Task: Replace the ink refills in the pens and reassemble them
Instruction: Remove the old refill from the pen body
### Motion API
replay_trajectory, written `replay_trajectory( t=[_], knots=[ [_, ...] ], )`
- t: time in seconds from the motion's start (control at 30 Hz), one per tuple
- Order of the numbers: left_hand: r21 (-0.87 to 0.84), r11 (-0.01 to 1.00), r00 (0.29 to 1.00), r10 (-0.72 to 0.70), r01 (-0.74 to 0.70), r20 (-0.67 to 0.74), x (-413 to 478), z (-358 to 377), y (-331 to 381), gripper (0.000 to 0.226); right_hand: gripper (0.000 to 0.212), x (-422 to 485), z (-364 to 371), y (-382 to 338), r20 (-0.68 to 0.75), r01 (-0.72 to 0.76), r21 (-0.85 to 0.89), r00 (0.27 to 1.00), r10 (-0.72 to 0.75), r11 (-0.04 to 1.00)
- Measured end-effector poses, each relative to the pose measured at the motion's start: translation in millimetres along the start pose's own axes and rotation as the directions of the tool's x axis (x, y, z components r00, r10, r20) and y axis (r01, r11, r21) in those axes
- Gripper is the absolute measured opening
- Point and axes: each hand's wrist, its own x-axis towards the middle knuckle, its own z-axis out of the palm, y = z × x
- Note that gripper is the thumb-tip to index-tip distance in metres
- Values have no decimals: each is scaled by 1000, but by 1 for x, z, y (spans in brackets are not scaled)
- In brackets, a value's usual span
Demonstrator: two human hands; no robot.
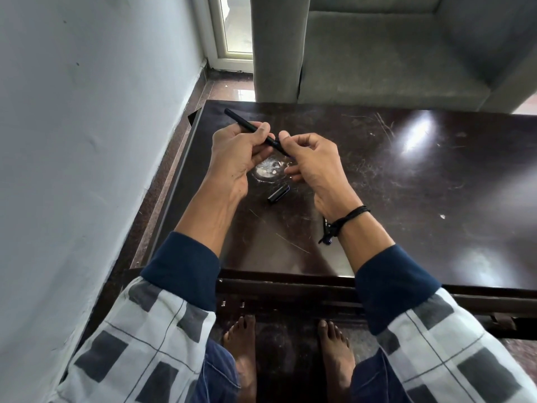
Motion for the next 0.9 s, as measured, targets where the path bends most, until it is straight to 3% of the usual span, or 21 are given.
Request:
replay_trajectory(
  t=[0.1,0.27,0.53,0.9],
  knots=[
    [1,1000,1000,0,0,-5,2,-1,0,2,30,2,-2,2,12,-22,-15,1000,22,1000],
    [4,1000,1000,-1,1,-4,1,1,-1,5,11,1,1,4,51,34,34,998,-36,999],
    [-7,1000,1000,4,-4,-4,1,0,0,8,28,0,-1,0,38,31,64,999,-34,997],
    [-25,1000,1000,-18,18,0,1,0,-1,16,12,0,-1,1,39,60,81,997,-63,995]
  ],
)
